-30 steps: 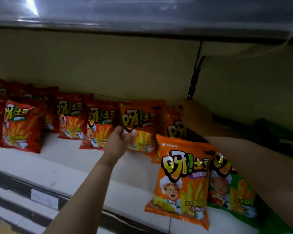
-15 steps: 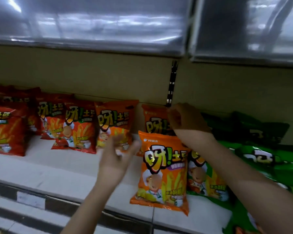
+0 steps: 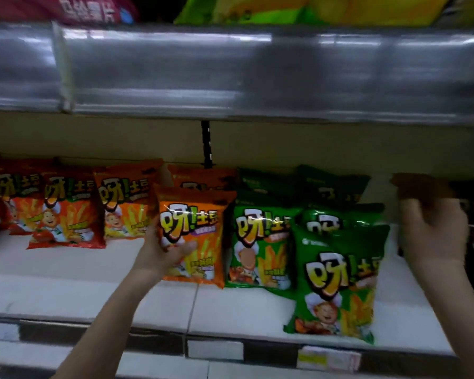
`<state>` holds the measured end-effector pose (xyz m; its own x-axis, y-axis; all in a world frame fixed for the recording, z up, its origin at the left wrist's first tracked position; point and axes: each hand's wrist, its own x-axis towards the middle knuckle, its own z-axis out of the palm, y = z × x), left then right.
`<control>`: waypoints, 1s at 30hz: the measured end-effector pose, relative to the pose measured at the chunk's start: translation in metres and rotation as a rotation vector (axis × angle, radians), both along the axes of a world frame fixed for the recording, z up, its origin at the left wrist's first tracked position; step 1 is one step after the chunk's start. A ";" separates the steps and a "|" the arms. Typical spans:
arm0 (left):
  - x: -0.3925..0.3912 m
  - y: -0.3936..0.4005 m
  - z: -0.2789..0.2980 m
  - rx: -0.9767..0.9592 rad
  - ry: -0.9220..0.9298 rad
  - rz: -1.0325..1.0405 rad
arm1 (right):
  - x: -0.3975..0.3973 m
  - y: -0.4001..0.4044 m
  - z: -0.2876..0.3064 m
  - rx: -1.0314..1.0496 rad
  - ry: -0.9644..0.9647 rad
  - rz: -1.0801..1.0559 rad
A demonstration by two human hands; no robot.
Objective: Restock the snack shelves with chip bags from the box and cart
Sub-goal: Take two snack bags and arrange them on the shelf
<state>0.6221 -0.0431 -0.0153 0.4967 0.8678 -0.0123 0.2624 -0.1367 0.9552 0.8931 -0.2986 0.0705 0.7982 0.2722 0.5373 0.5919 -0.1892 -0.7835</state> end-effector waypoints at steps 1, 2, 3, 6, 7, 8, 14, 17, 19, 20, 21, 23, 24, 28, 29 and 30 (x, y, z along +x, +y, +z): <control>0.000 -0.015 0.003 0.047 -0.041 0.085 | 0.014 -0.010 -0.011 0.070 0.097 -0.037; 0.001 -0.034 0.005 0.126 -0.061 0.203 | 0.030 -0.018 -0.024 0.129 0.201 -0.062; 0.003 -0.058 0.006 0.217 -0.072 0.297 | 0.043 -0.023 -0.037 0.170 0.308 -0.085; 0.032 -0.135 0.012 0.324 -0.071 0.059 | 0.060 -0.025 -0.069 0.142 0.674 -0.002; 0.046 -0.153 0.010 0.289 -0.031 -0.080 | 0.060 -0.021 -0.079 0.110 0.816 0.101; 0.060 -0.167 0.004 0.252 0.025 -0.175 | 0.059 -0.015 -0.088 0.073 0.912 0.188; 0.118 -0.188 -0.011 0.314 0.357 -0.176 | 0.051 0.012 -0.101 -0.006 0.922 0.512; 0.120 -0.187 -0.014 0.309 0.397 -0.164 | 0.045 0.024 -0.104 0.026 0.905 0.595; 0.115 -0.182 -0.018 0.317 0.408 -0.154 | 0.041 0.031 -0.104 0.031 0.925 0.599; 0.114 -0.178 -0.019 0.315 0.410 -0.147 | 0.039 0.035 -0.103 0.015 0.932 0.593; 0.112 -0.174 -0.019 0.311 0.415 -0.145 | 0.036 0.039 -0.102 0.007 0.933 0.591; 0.112 -0.170 -0.018 0.309 0.443 -0.156 | 0.034 0.040 -0.102 -0.005 0.946 0.595; 0.111 -0.169 -0.017 0.308 0.466 -0.163 | 0.034 0.039 -0.100 -0.018 0.956 0.583; 0.110 -0.173 -0.009 0.284 0.425 -0.147 | 0.034 0.014 -0.091 -0.192 0.837 0.406; 0.107 -0.178 -0.008 0.275 0.378 -0.124 | 0.034 0.003 -0.092 -0.261 0.755 0.345; 0.104 -0.180 -0.005 0.273 0.311 -0.098 | 0.033 -0.006 -0.091 -0.283 0.662 0.294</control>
